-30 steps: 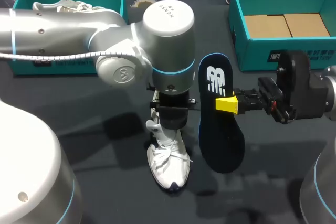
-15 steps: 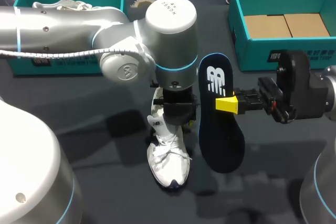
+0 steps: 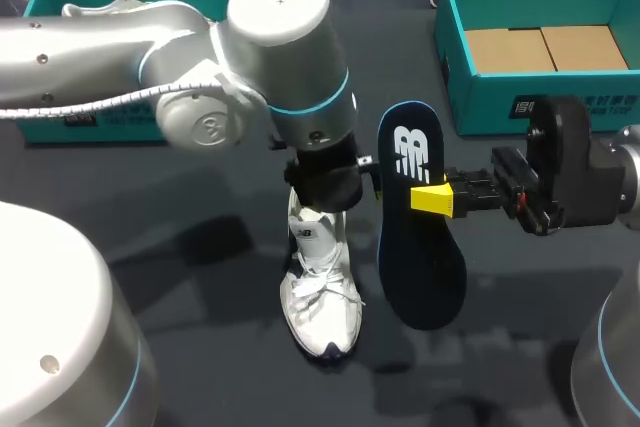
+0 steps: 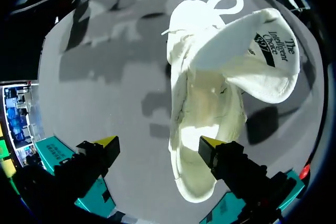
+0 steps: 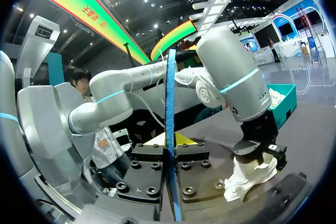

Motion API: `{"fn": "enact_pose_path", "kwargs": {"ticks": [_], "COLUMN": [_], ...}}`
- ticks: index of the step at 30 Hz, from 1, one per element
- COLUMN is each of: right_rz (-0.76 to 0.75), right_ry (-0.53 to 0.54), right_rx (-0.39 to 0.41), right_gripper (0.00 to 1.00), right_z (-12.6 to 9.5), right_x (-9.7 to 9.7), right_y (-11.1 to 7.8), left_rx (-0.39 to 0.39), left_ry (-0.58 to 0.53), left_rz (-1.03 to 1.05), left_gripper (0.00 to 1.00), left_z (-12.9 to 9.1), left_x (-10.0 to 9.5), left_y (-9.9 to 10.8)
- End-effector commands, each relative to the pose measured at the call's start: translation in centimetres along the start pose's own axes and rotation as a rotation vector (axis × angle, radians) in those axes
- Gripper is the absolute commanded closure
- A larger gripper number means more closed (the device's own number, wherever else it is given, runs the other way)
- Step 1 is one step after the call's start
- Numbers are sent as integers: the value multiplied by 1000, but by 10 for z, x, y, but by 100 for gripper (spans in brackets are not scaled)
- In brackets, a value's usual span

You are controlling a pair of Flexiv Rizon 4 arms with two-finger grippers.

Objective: Take the shoe out of the shoebox, open the shoe tongue, remove and reinsert the insole, then place the shoe into the shoebox

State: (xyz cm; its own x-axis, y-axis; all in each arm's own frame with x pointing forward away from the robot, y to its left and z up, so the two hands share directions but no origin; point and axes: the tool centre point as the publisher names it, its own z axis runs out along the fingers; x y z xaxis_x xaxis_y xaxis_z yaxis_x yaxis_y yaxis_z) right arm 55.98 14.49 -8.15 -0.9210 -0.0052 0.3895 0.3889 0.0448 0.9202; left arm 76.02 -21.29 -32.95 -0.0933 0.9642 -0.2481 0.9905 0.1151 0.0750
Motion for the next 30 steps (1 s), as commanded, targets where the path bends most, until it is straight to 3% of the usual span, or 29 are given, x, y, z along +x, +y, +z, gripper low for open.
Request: {"fn": "enact_pose_path", "kwargs": {"ticks": [1, 10, 13, 30], "right_rz": [2, 2, 2, 2], "right_ry": [-7, -7, -7, -7], "right_rx": [1, 1, 1, 1], "right_gripper": [100, 100, 100, 100], "right_z": [0, 0, 0, 0], "right_x": [3, 3, 3, 3], "right_y": [-1, -1, -1, -1], "left_rx": [-26, -90, -77, -91], "left_ry": [-124, -345, -423, -435], "left_rz": [-43, -138, -164, -167], "left_gripper": [0, 0, 0, 0], "left_z": [-34, -89, -111, -113], "left_x": [17, 13, 15, 17], "left_y": [3, 16, 22, 22]}}
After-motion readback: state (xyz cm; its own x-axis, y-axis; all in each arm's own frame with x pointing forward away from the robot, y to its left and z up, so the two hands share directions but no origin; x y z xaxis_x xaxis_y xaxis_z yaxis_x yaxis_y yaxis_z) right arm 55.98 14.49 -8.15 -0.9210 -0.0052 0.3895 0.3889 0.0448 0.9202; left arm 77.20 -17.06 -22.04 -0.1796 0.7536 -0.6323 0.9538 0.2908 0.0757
